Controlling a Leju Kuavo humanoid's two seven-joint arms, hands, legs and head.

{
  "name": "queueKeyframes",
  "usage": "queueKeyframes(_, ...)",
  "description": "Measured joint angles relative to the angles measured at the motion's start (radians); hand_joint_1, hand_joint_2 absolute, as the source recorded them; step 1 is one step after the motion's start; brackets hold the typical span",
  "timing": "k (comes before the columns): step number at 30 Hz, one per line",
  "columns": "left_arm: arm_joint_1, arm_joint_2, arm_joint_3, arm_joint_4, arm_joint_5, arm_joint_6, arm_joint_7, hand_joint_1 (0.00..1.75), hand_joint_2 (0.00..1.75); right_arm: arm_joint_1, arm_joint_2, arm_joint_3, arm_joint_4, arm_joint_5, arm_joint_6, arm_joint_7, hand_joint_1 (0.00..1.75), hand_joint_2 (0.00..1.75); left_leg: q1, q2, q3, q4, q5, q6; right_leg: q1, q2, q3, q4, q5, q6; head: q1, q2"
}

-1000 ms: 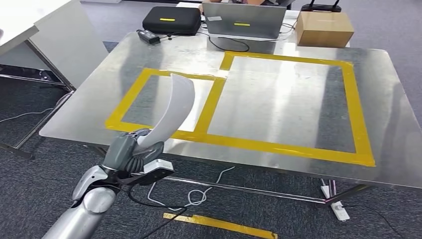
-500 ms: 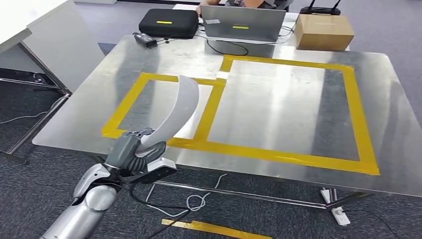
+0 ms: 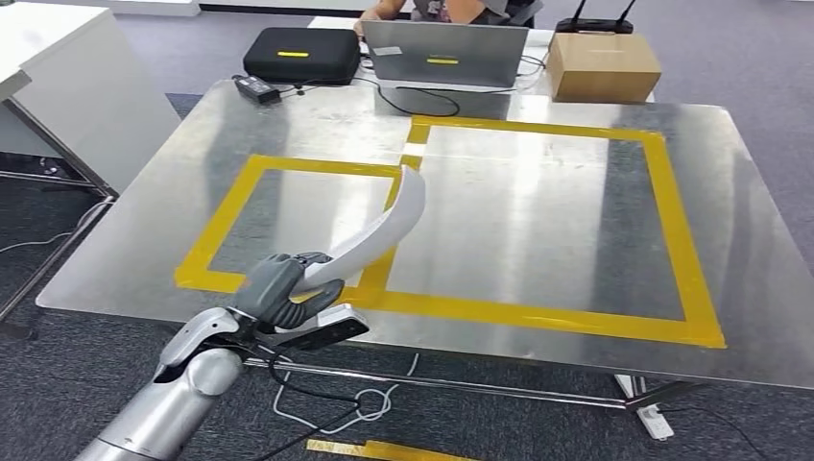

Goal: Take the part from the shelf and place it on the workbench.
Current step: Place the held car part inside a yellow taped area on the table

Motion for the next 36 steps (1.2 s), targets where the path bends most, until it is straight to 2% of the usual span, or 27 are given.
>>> queueKeyframes(2, -0.011, 0.000, -0.004, 0.009, -0.001, 0.000, 0.000, 1.75, 1.75, 0.002, -0.004, 0.003, 0.006, 0.000, -0.002, 0.000, 0.00, 0.00, 0.004, -0.006, -0.007, 0.027, -0.024, -0.012, -0.005, 0.018, 0.004, -0.004, 0.000, -0.009, -0.003, 0.000)
queueKeyframes(3, -0.017, 0.000, -0.005, 0.013, -0.005, 0.000, 0.001, 1.75, 1.75, 0.002, -0.005, 0.005, 0.010, 0.000, -0.003, 0.000, 0.00, 0.00, 0.006, -0.016, -0.026, 0.069, -0.048, -0.018, -0.008, 0.026, 0.006, -0.006, -0.001, -0.014, -0.005, 0.000)
queueKeyframes(5, -0.026, 0.001, -0.008, 0.027, -0.024, 0.001, 0.010, 1.75, 1.75, 0.000, -0.010, 0.006, 0.021, 0.000, -0.010, 0.000, 0.00, 0.00, 0.013, -0.030, -0.095, 0.202, -0.104, -0.028, -0.010, 0.043, 0.007, -0.007, -0.002, -0.018, -0.007, 0.000)
queueKeyframes(6, -0.030, 0.001, -0.009, 0.038, -0.039, 0.001, 0.020, 1.75, 1.75, 0.000, -0.012, 0.007, 0.030, 0.000, -0.016, 0.000, 0.00, 0.00, 0.015, -0.031, -0.130, 0.261, -0.120, -0.031, -0.010, 0.052, 0.007, -0.006, -0.003, -0.019, -0.006, 0.000)
queueKeyframes(7, -0.037, 0.002, -0.012, 0.051, -0.057, 0.001, 0.033, 1.75, 1.75, 0.000, -0.016, 0.009, 0.040, 0.000, -0.024, 0.001, 0.00, 0.00, 0.017, -0.031, -0.152, 0.291, -0.116, -0.032, -0.010, 0.062, 0.008, -0.006, -0.003, -0.019, -0.006, 0.000)
queueKeyframes(8, -0.047, 0.002, -0.014, 0.065, -0.075, 0.000, 0.047, 1.75, 1.75, -0.001, -0.020, 0.012, 0.050, 0.000, -0.030, 0.002, 0.00, 0.00, 0.019, -0.032, -0.158, 0.284, -0.093, -0.032, -0.011, 0.070, 0.010, -0.006, -0.004, -0.019, -0.006, 0.000)
queueKeyframes(9, -0.061, 0.002, -0.016, 0.080, -0.094, -0.001, 0.061, 1.75, 1.75, -0.001, -0.024, 0.016, 0.059, 0.000, -0.037, 0.003, 0.00, 0.00, 0.020, -0.032, -0.145, 0.241, -0.052, -0.031, -0.011, 0.077, 0.012, -0.006, -0.004, -0.018, -0.006, 0.000)
queueKeyframes(10, -0.078, 0.003, -0.018, 0.095, -0.114, -0.001, 0.076, 1.75, 1.75, -0.002, -0.028, 0.021, 0.070, 0.000, -0.043, 0.003, 0.00, 0.00, 0.021, -0.035, -0.121, 0.175, -0.007, -0.028, -0.011, 0.083, 0.014, -0.006, -0.005, -0.017, -0.006, 0.000)
queueKeyframes(11, -0.098, 0.003, -0.020, 0.112, -0.133, -0.002, 0.092, 1.75, 1.75, -0.004, -0.035, 0.026, 0.080, 0.000, -0.047, 0.004, 0.00, 0.00, 0.021, -0.038, -0.098, 0.111, 0.027, -0.025, -0.009, 0.088, 0.015, -0.004, -0.006, -0.014, -0.006, 0.000)
queueKeyframes(12, -0.118, 0.002, -0.021, 0.128, -0.151, -0.002, 0.107, 1.75, 1.75, -0.005, -0.043, 0.032, 0.091, 0.000, -0.050, 0.003, 0.00, 0.00, 0.020, -0.041, -0.079, 0.061, 0.045, -0.021, -0.008, 0.091, 0.014, -0.003, -0.007, -0.010, -0.006, 0.000)
queueKeyframes(14, -0.154, 0.000, -0.024, 0.161, -0.189, -0.004, 0.142, 1.75, 1.75, -0.008, -0.062, 0.043, 0.115, -0.002, -0.056, 0.002, 0.00, 0.00, 0.020, -0.046, -0.067, 0.021, 0.049, -0.021, -0.004, 0.094, 0.008, 0.000, -0.008, -0.009, -0.005, 0.000)
queueKeyframes(17, -0.200, -0.001, -0.024, 0.218, -0.257, -0.001, 0.198, 1.75, 1.75, -0.010, -0.086, 0.058, 0.147, -0.008, -0.065, 0.001, 0.00, 0.00, 0.017, -0.051, -0.069, 0.016, 0.052, -0.018, -0.006, 0.088, 0.008, -0.005, -0.005, -0.012, -0.004, 0.000)
queueKeyframes(22, -0.281, 0.008, -0.023, 0.318, -0.351, 0.014, 0.268, 1.75, 1.75, -0.019, -0.107, 0.084, 0.187, -0.012, -0.077, 0.000, 0.00, 0.00, 0.012, -0.053, -0.070, 0.016, 0.054, -0.007, -0.011, 0.084, 0.011, -0.012, 0.000, 0.001, -0.004, 0.000)
queueKeyframes(28, -0.344, 0.039, 0.004, 0.418, -0.411, 0.038, 0.319, 1.75, 1.75, -0.019, -0.118, 0.109, 0.217, -0.016, -0.087, 0.001, 0.00, 0.00, 0.010, -0.053, -0.071, 0.017, 0.054, -0.005, -0.013, 0.083, 0.011, -0.013, 0.001, 0.009, -0.005, 0.000)
queueKeyframes(32, -0.356, 0.062, 0.026, 0.460, -0.431, 0.046, 0.341, 0.00, 1.75, -0.018, -0.122, 0.119, 0.230, -0.019, -0.092, 0.001, 0.00, 0.00, 0.011, -0.053, -0.070, 0.017, 0.054, -0.005, -0.012, 0.083, 0.010, -0.013, 0.002, 0.009, -0.005, 0.000)
queueKeyframes(36, -0.358, 0.087, 0.055, 0.480, -0.430, 0.051, 0.347, 0.00, 1.75, -0.016, -0.125, 0.125, 0.237, -0.023, -0.096, 0.002, 0.00, 0.00, 0.012, -0.053, -0.071, 0.016, 0.055, -0.006, -0.011, 0.083, 0.009, -0.012, 0.001, 0.009, -0.005, 0.000)
